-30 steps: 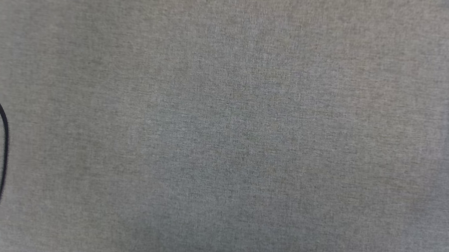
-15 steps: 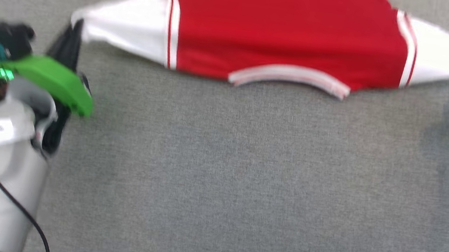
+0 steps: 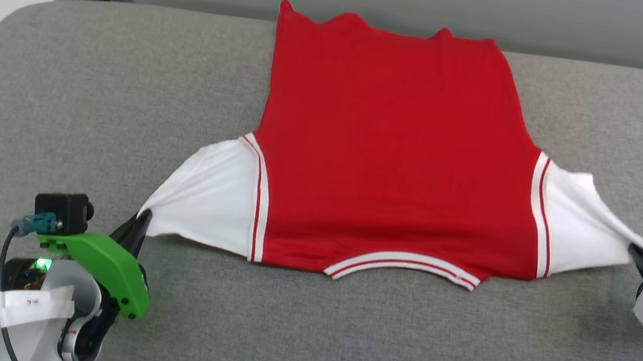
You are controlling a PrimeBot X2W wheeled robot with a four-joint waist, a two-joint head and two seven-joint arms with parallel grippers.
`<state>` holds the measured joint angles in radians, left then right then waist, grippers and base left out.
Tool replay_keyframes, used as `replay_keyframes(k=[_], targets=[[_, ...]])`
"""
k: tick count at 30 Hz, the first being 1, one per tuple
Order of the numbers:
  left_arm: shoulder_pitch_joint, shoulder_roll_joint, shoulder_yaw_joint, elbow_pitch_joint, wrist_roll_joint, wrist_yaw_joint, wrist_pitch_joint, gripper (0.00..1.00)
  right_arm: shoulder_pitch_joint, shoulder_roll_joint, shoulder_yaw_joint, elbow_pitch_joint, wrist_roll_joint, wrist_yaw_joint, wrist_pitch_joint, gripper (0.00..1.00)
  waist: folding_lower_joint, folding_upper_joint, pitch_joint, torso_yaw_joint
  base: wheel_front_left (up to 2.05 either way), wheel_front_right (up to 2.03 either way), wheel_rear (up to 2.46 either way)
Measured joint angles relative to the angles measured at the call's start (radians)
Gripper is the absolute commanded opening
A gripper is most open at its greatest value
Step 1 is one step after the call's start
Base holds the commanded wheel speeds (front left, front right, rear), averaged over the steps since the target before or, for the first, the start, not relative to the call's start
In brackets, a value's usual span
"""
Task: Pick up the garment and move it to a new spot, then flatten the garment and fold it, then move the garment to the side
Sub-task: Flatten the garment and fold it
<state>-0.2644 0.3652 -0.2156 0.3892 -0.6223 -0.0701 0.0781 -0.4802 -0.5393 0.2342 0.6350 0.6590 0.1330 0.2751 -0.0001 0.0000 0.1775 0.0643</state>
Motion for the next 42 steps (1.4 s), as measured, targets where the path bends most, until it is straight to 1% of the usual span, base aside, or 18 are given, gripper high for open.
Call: replay_keyframes(k=[4,11,14,20,26,32,33,35,36,39,42], targets=[[0.082,0.016,0.012,-0.066,-0.033,0.022,0.041,0.00,0.096,-0.002,-0.027,-0.042,0.025,0.000,0.043,0.00,0.0000,0.0000,-0.054,-0.003,0.00,0.00,0.00],[0.244,0.068,0.026,-0.214,-0.086,0.039,0.160,0.00,0.250,-0.004,-0.110,-0.142,0.052,0.000,0.137,0.00,0.0000,0.0000,-0.131,-0.012,0.00,0.00,0.00],[0.301,0.081,0.024,-0.277,-0.092,0.057,0.173,0.00,0.320,-0.003,-0.151,-0.201,0.066,0.000,0.198,0.00,0.0000,0.0000,-0.152,-0.016,0.00,0.00,0.00],[0.424,0.091,-0.003,-0.374,-0.110,0.070,0.234,0.00,0.462,0.006,-0.253,-0.343,0.060,0.000,0.323,0.00,0.0000,0.0000,-0.167,-0.029,0.00,0.00,0.00],[0.443,0.103,-0.016,-0.433,-0.114,0.069,0.251,0.00,0.562,0.057,-0.344,-0.476,0.029,0.000,0.429,0.00,0.0000,0.0000,-0.152,-0.023,0.00,0.00,0.00],[0.437,0.107,-0.048,-0.478,-0.099,0.063,0.276,0.00,0.582,0.086,-0.389,-0.554,-0.015,-0.001,0.489,0.00,0.0000,0.0000,-0.141,-0.013,0.00,0.00,0.00],[0.436,0.111,-0.055,-0.488,-0.096,0.063,0.288,0.00,0.581,0.091,-0.396,-0.566,-0.018,-0.001,0.500,0.02,0.0000,0.0000,-0.137,-0.011,0.00,0.00,0.00],[0.433,0.122,-0.072,-0.509,-0.085,0.066,0.316,0.00,0.580,0.093,-0.402,-0.590,-0.025,-0.001,0.518,0.86,0.0000,0.0000,-0.128,-0.007,0.00,0.00,0.00],[0.430,0.128,-0.077,-0.524,-0.080,0.069,0.331,0.00,0.579,0.092,-0.406,-0.604,-0.032,-0.001,0.526,1.00,0.0000,0.0000,-0.121,-0.004,0.00,0.00,0.00],[0.426,0.136,-0.083,-0.578,-0.079,0.086,0.366,0.00,0.566,0.090,-0.416,-0.637,-0.030,-0.001,0.581,1.00,0.0000,0.0000,-0.097,0.004,0.00,0.00,0.00],[0.426,0.136,-0.105,-0.639,-0.089,0.099,0.420,0.00,0.519,0.090,-0.431,-0.687,-0.020,-0.001,0.623,1.00,0.0000,0.0000,-0.064,0.014,0.00,0.00,0.00]])
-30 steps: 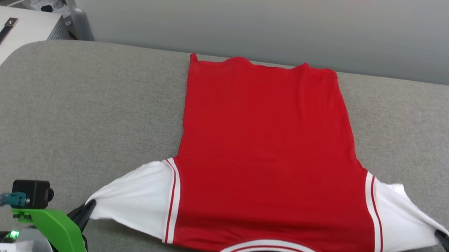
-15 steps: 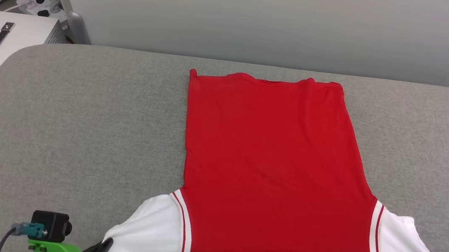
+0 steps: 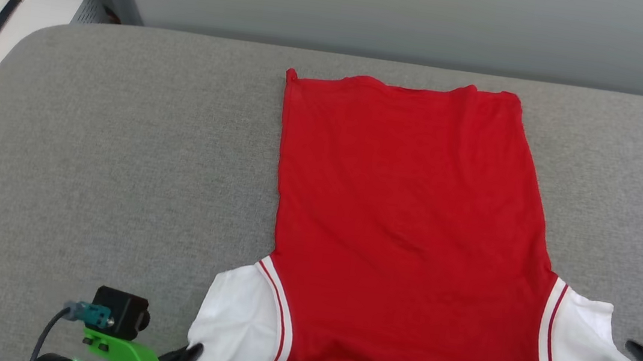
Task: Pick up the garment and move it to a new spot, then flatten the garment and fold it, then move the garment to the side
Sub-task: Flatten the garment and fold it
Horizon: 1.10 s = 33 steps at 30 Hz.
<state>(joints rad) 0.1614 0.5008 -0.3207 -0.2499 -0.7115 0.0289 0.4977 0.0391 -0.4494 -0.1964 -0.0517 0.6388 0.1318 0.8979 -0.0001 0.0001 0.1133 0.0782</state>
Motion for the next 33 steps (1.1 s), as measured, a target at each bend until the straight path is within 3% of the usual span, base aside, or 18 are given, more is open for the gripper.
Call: replay_keyframes(k=[7,8,16,24,33], targets=[[-0.063,-0.003,-0.039,-0.143,0.017,0.018,0.050,0.00,-0.314,-0.038,0.003,-0.062,0.002,0.000,0.177,1.00,0.0000,0.0000,0.142,0.046,0.00,0.00,0.00],[-0.113,-0.013,-0.055,-0.158,0.035,0.009,0.050,0.00,-0.449,-0.052,0.018,-0.049,-0.017,0.000,0.243,1.00,0.0001,0.0000,0.196,0.068,0.00,0.00,0.00],[-0.212,-0.050,-0.105,-0.170,0.123,-0.014,0.012,0.00,-0.826,-0.059,0.020,0.082,-0.133,0.000,0.384,1.00,0.0002,0.0000,0.342,0.146,0.00,0.00,0.00],[-0.278,-0.101,-0.161,-0.142,0.123,-0.060,-0.015,0.00,-1.021,-0.111,0.083,0.230,-0.266,0.000,0.409,1.00,0.0003,0.0000,0.444,0.258,0.00,0.00,0.00],[-0.291,-0.131,-0.190,-0.106,0.119,-0.079,-0.048,0.00,-1.080,-0.134,0.098,0.339,-0.308,0.000,0.380,1.00,0.0003,0.0000,0.516,0.364,0.00,0.00,0.00]])
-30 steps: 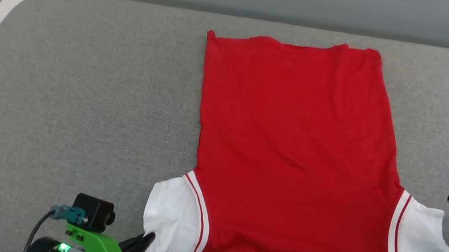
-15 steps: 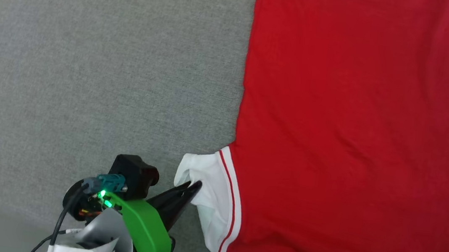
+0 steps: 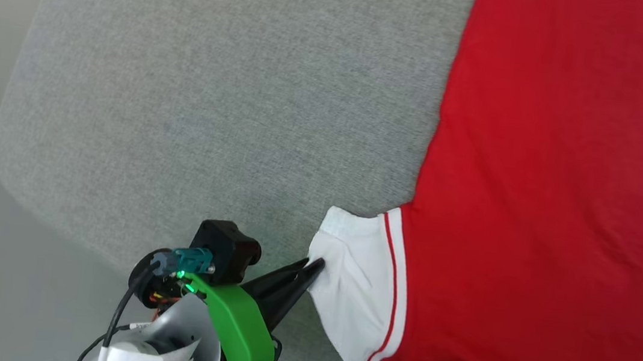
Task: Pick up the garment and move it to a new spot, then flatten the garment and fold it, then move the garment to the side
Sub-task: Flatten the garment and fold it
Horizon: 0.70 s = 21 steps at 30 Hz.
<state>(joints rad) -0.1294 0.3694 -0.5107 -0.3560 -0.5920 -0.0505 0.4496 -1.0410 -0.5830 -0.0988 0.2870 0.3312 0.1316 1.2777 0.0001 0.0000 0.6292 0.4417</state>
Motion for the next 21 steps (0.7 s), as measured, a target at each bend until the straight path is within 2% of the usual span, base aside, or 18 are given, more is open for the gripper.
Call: replay_keyframes(k=[6,7,8,9,21], targets=[[-0.018,-0.015,-0.004,0.021,0.000,-0.004,-0.010,0.00,-0.025,-0.025,0.010,0.014,-0.006,0.000,-0.007,1.00,-0.0001,0.0000,0.035,0.034,0.00,0.00,0.00],[-0.021,-0.017,-0.005,0.024,0.000,-0.006,-0.010,0.00,-0.025,-0.029,0.014,0.013,-0.005,0.000,-0.007,0.73,-0.0001,0.0000,0.039,0.038,0.00,0.00,0.00],[-0.021,-0.019,-0.005,0.026,-0.001,-0.007,-0.013,0.00,-0.025,-0.032,0.017,0.011,-0.005,0.000,-0.007,0.12,-0.0001,0.0000,0.042,0.040,0.00,0.00,0.00],[-0.022,-0.020,-0.006,0.028,-0.004,-0.007,-0.017,0.00,-0.024,-0.038,0.023,0.008,-0.002,0.000,-0.007,0.00,-0.0001,0.0000,0.044,0.043,0.00,0.00,0.00],[-0.035,-0.019,0.003,0.055,-0.006,-0.002,-0.028,0.00,0.043,-0.056,0.054,0.025,0.029,0.000,-0.065,0.00,0.0000,0.0000,0.003,0.021,0.00,0.00,0.00]])
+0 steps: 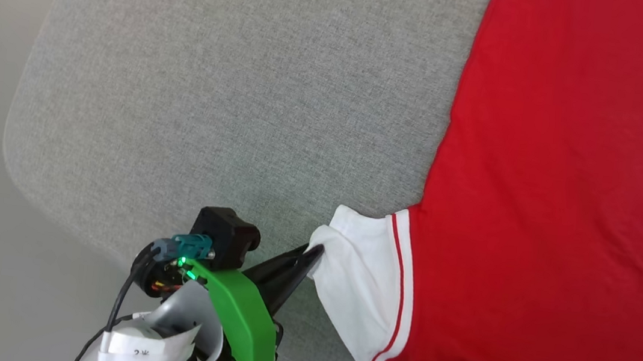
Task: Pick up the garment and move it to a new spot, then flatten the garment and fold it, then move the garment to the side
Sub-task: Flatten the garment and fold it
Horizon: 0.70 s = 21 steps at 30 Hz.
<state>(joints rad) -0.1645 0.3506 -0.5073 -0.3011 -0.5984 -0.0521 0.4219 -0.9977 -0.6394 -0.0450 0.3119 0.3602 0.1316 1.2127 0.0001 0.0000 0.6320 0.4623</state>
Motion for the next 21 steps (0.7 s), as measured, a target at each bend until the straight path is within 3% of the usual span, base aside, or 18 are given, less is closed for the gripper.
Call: replay_keyframes(k=[12,21], targets=[[0.022,0.031,0.037,0.007,-0.011,0.046,0.015,0.00,0.201,0.012,-0.007,0.067,0.066,0.000,-0.125,0.00,-0.0001,0.0000,-0.129,-0.076,0.00,0.00,0.00],[0.085,0.041,0.063,0.045,-0.063,0.071,0.025,0.00,0.387,0.033,0.064,0.060,0.121,0.000,-0.221,0.00,-0.0001,0.0000,-0.258,-0.158,0.00,0.00,0.00]])
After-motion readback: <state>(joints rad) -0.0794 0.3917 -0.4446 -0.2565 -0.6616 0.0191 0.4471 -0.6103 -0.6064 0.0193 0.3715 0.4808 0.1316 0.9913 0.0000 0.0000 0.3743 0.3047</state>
